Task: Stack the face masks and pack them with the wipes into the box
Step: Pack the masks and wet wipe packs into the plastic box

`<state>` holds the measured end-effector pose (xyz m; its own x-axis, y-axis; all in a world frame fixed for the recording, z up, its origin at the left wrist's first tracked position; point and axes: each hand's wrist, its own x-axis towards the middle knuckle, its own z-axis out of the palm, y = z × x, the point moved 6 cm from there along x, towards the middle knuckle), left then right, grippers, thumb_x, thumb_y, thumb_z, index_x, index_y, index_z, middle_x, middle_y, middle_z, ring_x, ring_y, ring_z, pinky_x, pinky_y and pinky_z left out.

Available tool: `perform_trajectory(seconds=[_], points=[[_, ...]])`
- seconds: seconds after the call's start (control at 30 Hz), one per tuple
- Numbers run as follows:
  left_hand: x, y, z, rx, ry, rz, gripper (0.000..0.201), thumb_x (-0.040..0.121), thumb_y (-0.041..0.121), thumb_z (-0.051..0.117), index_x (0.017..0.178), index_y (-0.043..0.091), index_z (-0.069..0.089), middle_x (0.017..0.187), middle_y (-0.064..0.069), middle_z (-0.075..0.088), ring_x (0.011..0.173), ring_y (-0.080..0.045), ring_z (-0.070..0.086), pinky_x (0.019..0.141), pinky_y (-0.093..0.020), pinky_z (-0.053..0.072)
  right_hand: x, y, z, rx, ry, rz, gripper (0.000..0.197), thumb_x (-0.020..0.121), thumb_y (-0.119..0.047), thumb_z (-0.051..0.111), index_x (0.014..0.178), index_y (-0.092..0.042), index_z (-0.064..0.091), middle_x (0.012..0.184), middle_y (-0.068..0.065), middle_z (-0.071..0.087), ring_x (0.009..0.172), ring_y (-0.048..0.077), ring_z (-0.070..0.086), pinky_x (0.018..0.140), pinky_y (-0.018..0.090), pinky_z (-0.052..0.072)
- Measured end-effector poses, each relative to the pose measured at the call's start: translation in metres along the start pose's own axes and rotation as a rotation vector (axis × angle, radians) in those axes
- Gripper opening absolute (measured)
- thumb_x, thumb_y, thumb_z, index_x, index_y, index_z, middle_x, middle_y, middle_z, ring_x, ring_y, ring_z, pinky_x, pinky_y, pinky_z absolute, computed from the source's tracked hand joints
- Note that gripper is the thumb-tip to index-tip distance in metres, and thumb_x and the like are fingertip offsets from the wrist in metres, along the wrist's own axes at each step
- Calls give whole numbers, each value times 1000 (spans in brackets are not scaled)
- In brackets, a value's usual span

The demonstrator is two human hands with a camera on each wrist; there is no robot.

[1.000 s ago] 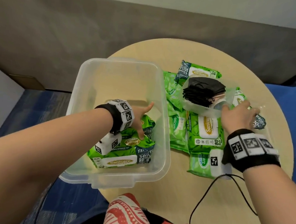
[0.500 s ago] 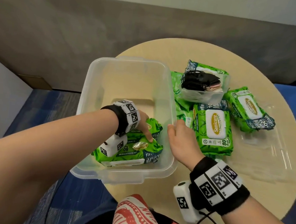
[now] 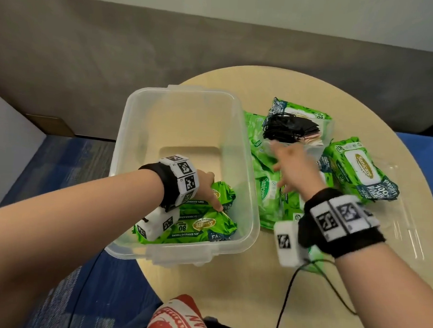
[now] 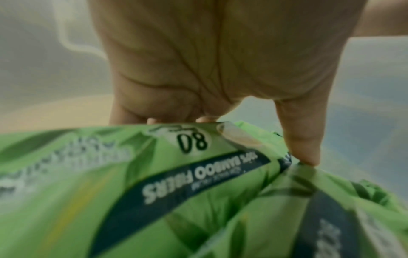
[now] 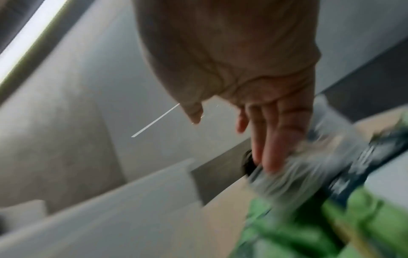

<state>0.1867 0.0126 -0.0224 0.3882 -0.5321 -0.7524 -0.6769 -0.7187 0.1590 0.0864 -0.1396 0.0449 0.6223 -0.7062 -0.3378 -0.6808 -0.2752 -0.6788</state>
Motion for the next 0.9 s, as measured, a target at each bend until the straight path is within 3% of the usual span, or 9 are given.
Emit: perform_trajectory(seconds=[0.1, 0.2, 0.27, 0.33, 0.4, 0.57, 0.73, 0.83, 0.9], points=[[-2, -4, -2, 37, -21, 8, 74, 81, 56, 60, 137, 14, 35, 128, -10, 52, 117, -27, 49, 92, -34, 39, 40, 14, -63, 23, 437, 127, 55, 90, -43, 52, 127, -5, 39, 128, 17, 44, 105, 30, 51, 80, 31, 38], [-8, -9, -6, 60, -26, 14, 70, 84, 52, 58, 142, 20, 34, 131, -8, 52, 121, -26, 47, 95, -33, 37, 86, 42, -79, -55, 397, 300, 63, 90, -42, 52, 131, 4, 39, 132, 25, 46, 116, 34, 52, 94, 35, 44], [-15, -10, -5, 81, -31, 28, 70, 86, 45, 59, 145, 23, 30, 135, -6, 50, 123, -25, 46, 95, -29, 36, 109, 60, -75, -117, 306, 312, 46, 93, -36, 48, 107, 7, 57, 83, 23, 70, 76, 24, 71, 70, 26, 56], [-19, -12, -6, 73, -22, 33, 65, 89, 40, 57, 146, 24, 30, 138, -5, 49, 125, -24, 45, 96, -28, 36, 116, 71, -73, -128, 281, 308, 33, 95, -26, 46, 82, 2, 56, 30, 6, 52, 27, 12, 54, 27, 14, 37], [-18, -15, -8, 15, 0, 15, 50, 96, 38, 44, 142, 20, 38, 139, -5, 48, 126, -23, 43, 100, -28, 34, 111, 72, -72, -155, 277, 272, 29, 95, -20, 44, 74, -1, 52, 22, -1, 41, 19, 10, 45, 20, 13, 27], [-22, -30, -16, -484, 12, -93, 57, 100, 46, 19, 127, 9, 54, 129, -10, 55, 114, -25, 51, 93, -29, 33, 51, 29, -72, 46, 361, -4, 23, 91, -7, 43, 70, -6, 51, 40, 6, 58, 43, 26, 65, 41, 29, 51], [-48, -35, -24, -712, -84, -154, 95, 85, 71, -3, 136, 6, 45, 132, -23, 51, 125, -36, 45, 105, -48, 30, -33, -24, -68, 257, 263, -287, 41, 86, 1, 46, 127, -8, 47, 83, 13, 63, 51, 27, 65, 58, 47, 55], [-72, -33, -32, -789, -66, -128, 68, 99, 48, 12, 143, -2, 26, 143, -25, 37, 133, -38, 34, 104, -32, 36, -72, -41, -46, 195, 144, -333, 59, 88, 4, 45, 140, -23, 34, 81, 5, 65, 46, 22, 64, 49, 36, 55], [-87, -45, -49, -515, 162, -124, 48, 101, 20, 37, 141, -3, 29, 127, -26, 48, 116, -34, 48, 71, -17, 46, -89, -45, -25, 49, 77, -358, 60, 90, -1, 46, 145, -21, 28, 84, 14, 65, 52, 25, 65, 53, 40, 54]])
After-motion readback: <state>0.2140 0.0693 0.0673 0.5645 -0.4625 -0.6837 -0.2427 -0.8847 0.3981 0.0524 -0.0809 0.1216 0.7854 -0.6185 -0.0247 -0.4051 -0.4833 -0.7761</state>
